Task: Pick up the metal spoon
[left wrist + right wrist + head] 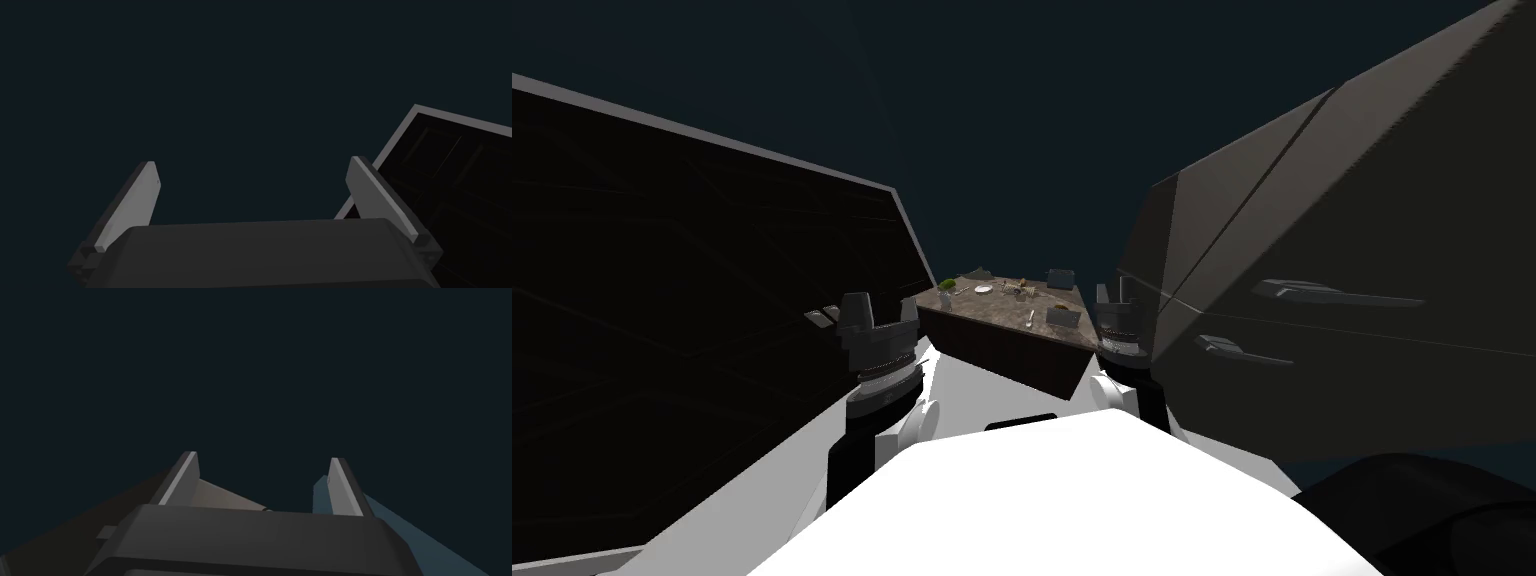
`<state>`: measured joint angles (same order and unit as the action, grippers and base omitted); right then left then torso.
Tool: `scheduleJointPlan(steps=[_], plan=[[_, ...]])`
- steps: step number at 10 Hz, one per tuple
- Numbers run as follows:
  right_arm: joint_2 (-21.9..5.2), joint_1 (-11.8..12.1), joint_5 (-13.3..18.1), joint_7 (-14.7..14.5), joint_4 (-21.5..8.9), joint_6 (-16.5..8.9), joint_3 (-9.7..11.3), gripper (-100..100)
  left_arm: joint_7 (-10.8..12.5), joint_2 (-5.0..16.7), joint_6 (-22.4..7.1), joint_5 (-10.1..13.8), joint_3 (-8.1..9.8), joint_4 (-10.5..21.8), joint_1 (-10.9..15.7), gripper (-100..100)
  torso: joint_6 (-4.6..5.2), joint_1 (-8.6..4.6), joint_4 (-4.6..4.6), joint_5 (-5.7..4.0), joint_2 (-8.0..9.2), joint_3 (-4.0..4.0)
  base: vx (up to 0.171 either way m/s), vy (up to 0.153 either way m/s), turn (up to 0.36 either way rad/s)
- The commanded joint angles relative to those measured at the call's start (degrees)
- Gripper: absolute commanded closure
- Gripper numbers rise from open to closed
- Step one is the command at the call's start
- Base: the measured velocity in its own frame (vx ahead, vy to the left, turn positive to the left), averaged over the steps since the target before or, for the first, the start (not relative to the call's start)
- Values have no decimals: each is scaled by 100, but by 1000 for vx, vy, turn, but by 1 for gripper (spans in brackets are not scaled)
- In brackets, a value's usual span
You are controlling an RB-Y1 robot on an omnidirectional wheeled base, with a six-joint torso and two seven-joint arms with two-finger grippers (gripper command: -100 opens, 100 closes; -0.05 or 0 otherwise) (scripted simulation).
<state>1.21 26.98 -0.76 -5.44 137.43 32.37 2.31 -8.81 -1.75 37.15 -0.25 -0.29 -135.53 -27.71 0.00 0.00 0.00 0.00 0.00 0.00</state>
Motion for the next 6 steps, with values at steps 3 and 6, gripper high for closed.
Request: scheduleJointPlan(steps=[3,6], plan=[[-623,92,-17,-4,-152,-233,-91,-100,0,0,0,0,0,0,0,0,-1,12,1,2,4,2,-12,42,44],[-1068,185,-33,-5,-306,-477,-192,-100,0,-1,0,0,-1,0,0,0,0,22,2,5,9,5,-23,65,45]])
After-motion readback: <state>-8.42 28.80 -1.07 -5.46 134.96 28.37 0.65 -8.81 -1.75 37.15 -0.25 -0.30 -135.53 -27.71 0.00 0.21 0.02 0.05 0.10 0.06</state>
